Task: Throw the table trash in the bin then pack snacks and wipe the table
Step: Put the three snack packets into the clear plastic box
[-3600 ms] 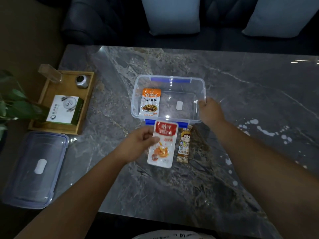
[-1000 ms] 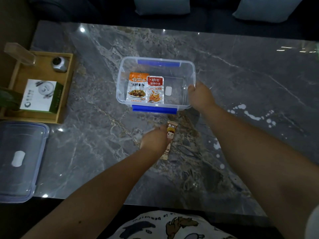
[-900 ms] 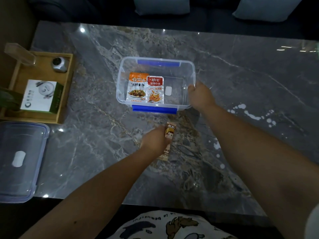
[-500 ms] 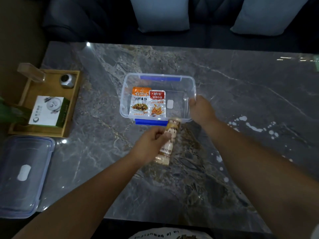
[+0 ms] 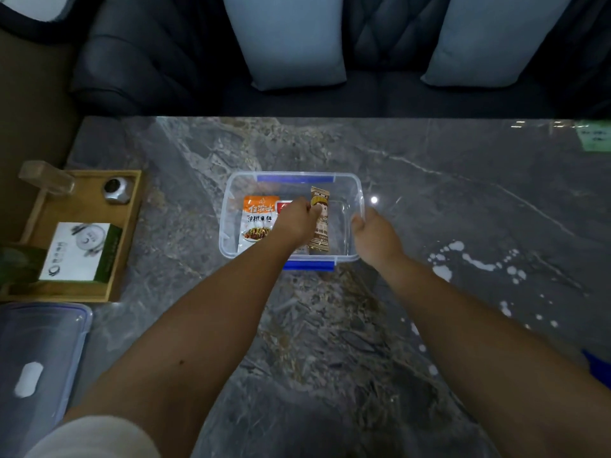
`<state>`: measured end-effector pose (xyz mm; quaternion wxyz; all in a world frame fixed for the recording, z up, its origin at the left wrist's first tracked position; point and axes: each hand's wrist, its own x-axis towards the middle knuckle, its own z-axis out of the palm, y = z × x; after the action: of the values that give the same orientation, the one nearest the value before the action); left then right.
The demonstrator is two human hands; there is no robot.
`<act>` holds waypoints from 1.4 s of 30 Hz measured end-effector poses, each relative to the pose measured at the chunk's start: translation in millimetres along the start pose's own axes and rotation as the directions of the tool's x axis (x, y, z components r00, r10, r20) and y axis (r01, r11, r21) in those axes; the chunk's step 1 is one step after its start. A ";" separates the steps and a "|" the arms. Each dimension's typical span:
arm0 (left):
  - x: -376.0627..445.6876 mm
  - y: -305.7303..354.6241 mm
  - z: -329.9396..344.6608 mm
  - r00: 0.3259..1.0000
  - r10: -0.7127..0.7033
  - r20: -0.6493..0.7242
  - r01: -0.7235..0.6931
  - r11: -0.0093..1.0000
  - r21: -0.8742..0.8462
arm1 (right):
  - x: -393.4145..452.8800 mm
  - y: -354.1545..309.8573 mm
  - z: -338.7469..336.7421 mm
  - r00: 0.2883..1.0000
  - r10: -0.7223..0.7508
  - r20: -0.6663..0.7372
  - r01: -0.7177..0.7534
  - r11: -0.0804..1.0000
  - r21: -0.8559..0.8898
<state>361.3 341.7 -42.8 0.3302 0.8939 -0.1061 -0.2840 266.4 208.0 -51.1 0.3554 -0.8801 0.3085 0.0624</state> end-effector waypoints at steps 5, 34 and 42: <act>12.2 1.0 13.4 0.999 -0.010 0.050 0.008 0.999 0.035 | -0.6 -1.3 -0.7 1.000 0.016 0.005 -0.016 1.000 0.000; 23.5 -6.6 25.6 0.995 -0.102 0.010 0.091 0.926 0.367 | 3.6 5.1 6.4 1.000 0.003 -0.017 -0.003 1.000 0.028; 12.3 -5.1 2.3 0.999 -0.024 0.020 0.013 0.904 0.428 | 5.7 7.1 9.1 0.999 0.013 -0.032 -0.013 1.000 0.002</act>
<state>370.0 339.7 -53.0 0.1218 0.9419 -0.1614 -0.2682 267.8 207.2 -63.8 0.3507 -0.8787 0.3198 0.0505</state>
